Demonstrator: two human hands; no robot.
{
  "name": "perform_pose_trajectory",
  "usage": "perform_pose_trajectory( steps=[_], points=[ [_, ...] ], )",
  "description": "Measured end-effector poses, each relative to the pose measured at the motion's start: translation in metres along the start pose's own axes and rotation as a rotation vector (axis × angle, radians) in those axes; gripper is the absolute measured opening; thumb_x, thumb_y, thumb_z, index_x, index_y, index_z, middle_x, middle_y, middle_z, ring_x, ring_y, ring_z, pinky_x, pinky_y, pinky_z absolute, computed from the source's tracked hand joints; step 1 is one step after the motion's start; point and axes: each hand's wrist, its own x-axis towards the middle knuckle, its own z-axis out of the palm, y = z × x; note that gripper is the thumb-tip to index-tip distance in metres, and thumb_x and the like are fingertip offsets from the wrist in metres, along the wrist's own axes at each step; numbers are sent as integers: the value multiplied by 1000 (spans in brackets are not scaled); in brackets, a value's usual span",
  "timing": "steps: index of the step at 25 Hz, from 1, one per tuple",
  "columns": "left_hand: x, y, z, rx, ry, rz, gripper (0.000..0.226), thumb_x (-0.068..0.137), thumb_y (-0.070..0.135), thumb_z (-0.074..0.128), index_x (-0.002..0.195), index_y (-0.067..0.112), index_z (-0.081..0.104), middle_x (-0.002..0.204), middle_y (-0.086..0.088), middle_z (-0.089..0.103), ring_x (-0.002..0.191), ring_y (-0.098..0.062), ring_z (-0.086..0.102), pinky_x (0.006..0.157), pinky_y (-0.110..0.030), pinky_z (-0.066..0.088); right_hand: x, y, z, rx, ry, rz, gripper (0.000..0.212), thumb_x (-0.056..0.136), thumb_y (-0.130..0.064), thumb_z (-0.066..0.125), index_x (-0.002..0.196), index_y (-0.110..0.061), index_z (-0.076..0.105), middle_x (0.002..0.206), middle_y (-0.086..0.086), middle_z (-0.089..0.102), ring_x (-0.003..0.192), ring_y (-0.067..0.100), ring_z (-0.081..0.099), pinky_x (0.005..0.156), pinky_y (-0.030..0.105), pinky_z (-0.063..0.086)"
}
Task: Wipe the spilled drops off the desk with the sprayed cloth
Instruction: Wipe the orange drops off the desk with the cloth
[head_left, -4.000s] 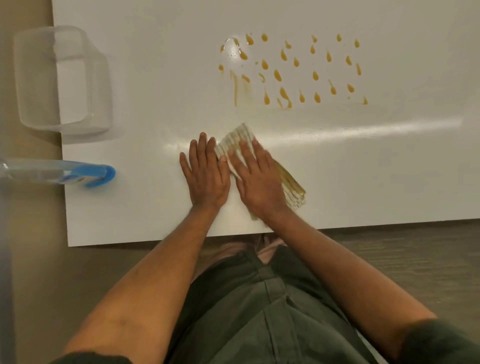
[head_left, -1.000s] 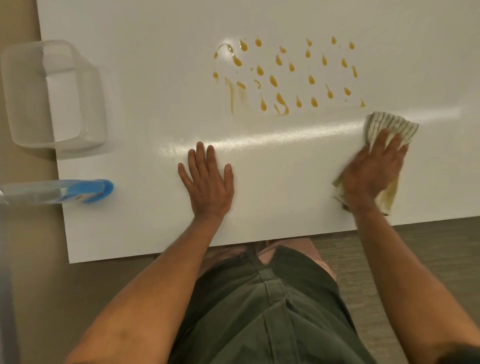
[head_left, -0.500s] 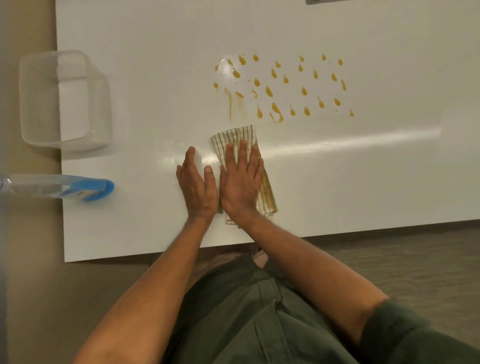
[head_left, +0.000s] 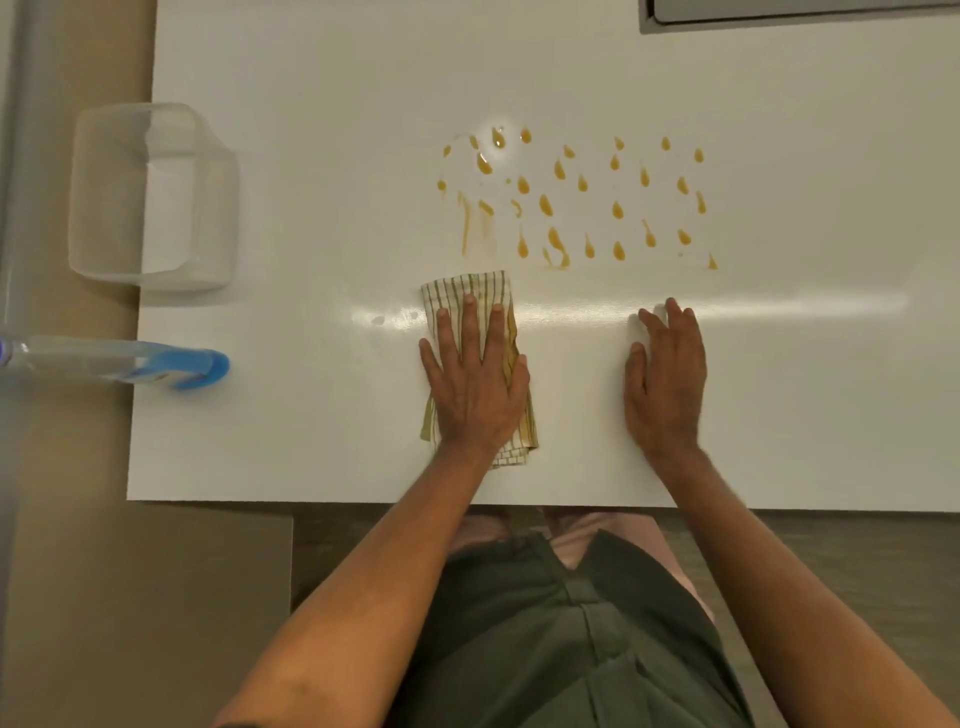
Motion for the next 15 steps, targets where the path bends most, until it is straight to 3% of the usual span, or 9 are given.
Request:
perform_pose_trajectory(
  steps=[6, 11, 15],
  points=[
    [6, 2, -3, 5, 29, -13, 67, 104, 41, 37, 167, 24, 20, 176, -12, 12, 163, -35, 7, 128, -55, 23, 19, 34, -7, -207, -53, -57, 51, 111, -27, 39, 159, -8, 40, 170, 17, 32, 161, 38, 23, 129, 53, 25],
    [68, -36, -23, 45, 50, -230, 61, 104, 37, 41, 162, 19, 35, 172, -17, 23, 159, -42, 19, 125, -56, 30, 20, 40, -3, -207, -40, -46, 53, 111, -33, 33, 159, -11, 37, 172, 14, 29, 162, 36, 20, 130, 54, 24],
    [141, -55, -34, 77, 20, -247, 60, 107, 39, 36, 163, 19, 32, 173, -18, 20, 160, -42, 14, 130, -53, 19, 21, 39, 1, -212, -57, -17, 55, 109, -34, 32, 160, -12, 36, 173, 13, 27, 163, 33, 17, 131, 54, 21]
  ],
)
